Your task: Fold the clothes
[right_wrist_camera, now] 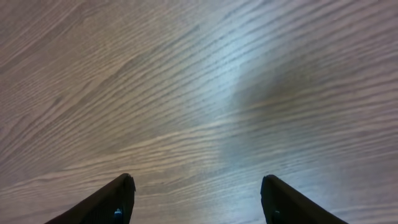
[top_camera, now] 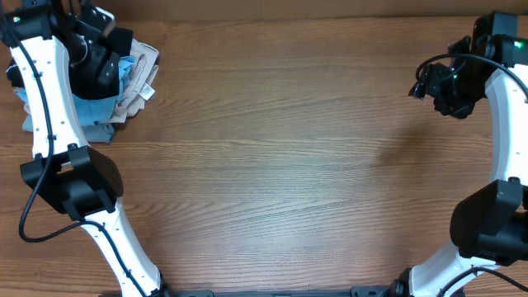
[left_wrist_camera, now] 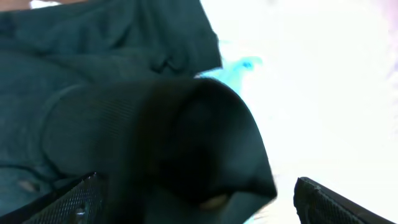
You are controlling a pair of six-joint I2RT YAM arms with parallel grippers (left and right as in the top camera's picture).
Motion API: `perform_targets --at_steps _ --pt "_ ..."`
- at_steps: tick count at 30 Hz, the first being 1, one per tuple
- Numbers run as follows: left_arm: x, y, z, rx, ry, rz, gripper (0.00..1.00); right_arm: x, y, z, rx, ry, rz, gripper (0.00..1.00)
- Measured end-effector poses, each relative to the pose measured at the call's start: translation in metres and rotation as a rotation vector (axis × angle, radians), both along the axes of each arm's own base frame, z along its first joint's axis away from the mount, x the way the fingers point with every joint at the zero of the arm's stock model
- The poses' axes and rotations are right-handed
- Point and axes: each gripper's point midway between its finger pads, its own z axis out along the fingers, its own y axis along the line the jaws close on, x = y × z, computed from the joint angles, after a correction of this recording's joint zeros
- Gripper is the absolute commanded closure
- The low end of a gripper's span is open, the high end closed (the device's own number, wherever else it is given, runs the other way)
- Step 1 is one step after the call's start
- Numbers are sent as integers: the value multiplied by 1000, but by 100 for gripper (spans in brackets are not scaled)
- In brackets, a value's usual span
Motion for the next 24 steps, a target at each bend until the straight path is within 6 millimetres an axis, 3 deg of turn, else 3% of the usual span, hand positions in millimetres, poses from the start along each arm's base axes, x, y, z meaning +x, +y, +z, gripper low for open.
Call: perform_targets --at_steps 5,7,9,10,13,17,21,24 --pt "6 -13 3 -100 -31 122 0 2 -1 10 -11 -20 20 14" --pt "9 -31 10 -160 -50 137 0 7 -2 33 -23 -62 26 12" --pt "12 -60 25 -228 -84 124 0 8 -2 60 -41 -109 41 9" --pt "13 -75 35 -258 -101 113 0 9 -3 75 -51 -141 47 0" --pt "4 -129 74 -338 -146 60 0 6 -2 130 -89 -255 67 0" --pt "-9 -189 107 -429 -169 19 0 -12 3 194 -123 -401 75 0" --pt "-14 -235 112 -497 -153 -7 0 -38 20 254 -116 -589 95 0" --pt "-19 -260 111 -521 -133 -31 0 -73 42 293 -48 -708 112 0"
